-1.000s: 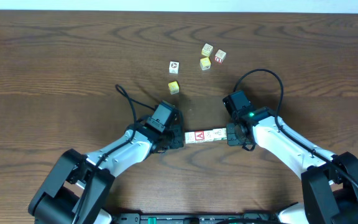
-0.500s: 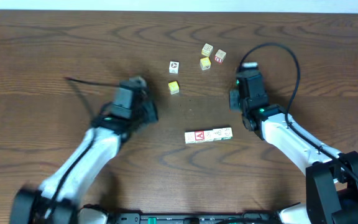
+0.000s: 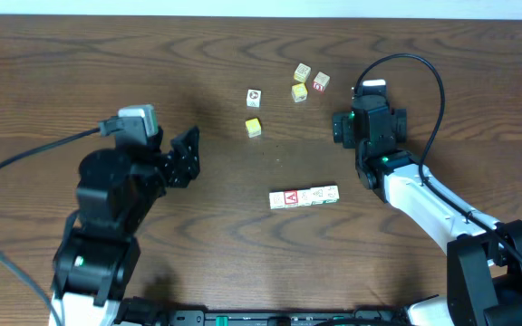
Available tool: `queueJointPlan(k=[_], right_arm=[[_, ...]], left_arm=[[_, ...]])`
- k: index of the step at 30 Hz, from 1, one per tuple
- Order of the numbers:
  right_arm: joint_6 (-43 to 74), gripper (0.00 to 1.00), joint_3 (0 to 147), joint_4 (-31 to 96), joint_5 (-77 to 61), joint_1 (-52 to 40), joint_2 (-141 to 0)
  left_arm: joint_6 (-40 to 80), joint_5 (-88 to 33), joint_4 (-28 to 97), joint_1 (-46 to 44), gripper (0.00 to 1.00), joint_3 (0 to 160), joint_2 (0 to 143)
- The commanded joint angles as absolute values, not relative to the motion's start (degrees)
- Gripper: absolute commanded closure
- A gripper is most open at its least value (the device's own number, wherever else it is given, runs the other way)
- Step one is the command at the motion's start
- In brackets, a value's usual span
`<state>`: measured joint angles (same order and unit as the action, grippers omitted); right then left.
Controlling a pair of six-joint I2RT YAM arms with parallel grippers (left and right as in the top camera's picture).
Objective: Lift 5 blocks
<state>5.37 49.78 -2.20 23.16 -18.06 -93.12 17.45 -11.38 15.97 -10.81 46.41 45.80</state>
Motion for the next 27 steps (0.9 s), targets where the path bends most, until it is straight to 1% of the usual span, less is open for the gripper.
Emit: queueJointPlan(k=[1,9,12,14,15,16,18,20,22,25,27], right_arm=[[4.62,0.01,49.8,-1.34,23.68,-17.72,-93.47],[4.62,0.01,49.8,-0.34,23.66,-17.72,-93.47],[4.62,0.01,49.8,-0.34,23.68,-17.72,-93.47],[4.62,0.01,49.8,-0.34,23.68,-17.72,-93.47],[4.62,0.01,49.8,-0.34,23.66,-17.72,-93.47],[4.62,0.01,49.8,-0.34,23.66,-17.72,-93.47],[4.62,0.01,49.8,-0.34,23.66,-17.72,-93.47],[4.62,0.01,49.8,-0.34,23.66,-17.72,-93.47],[4.62,0.01,49.8,-0.34,23.66,-17.72,-93.47],[4.62,0.01,49.8,-0.34,23.68,-17.72,-93.47],[4.62,0.01,49.8,-0.34,23.66,-17.72,-93.47]], left_arm=[[16.1,-10.85,16.47,-10.52,0.28,47.07,43.11],[15.9,-10.74,16.71,-10.52,0.28,47.07,43.16],[15.0,-9.41,22.0,-10.52,0.28,47.07,43.35],[14.5,-7.29,22.94,-10.5,0.28,47.07,43.33],[11.88,-7.62,21.93,-10.52,0.28,47.07,43.2],[4.23,-10.04,19.44,-10.52,0.28,47.07,42.83],[-5.65,-14.74,14.66,-10.68,0.28,46.94,41.95],[-11.16,-16.84,10.24,-10.7,0.28,46.48,40.12],[-12.4,-17.34,6.42,-10.74,0.28,44.69,35.94],[-12.4,-16.47,4.1,-10.72,0.28,40.27,27.97],[-12.38,-14.85,0.73,-10.61,0.28,34.54,21.93]])
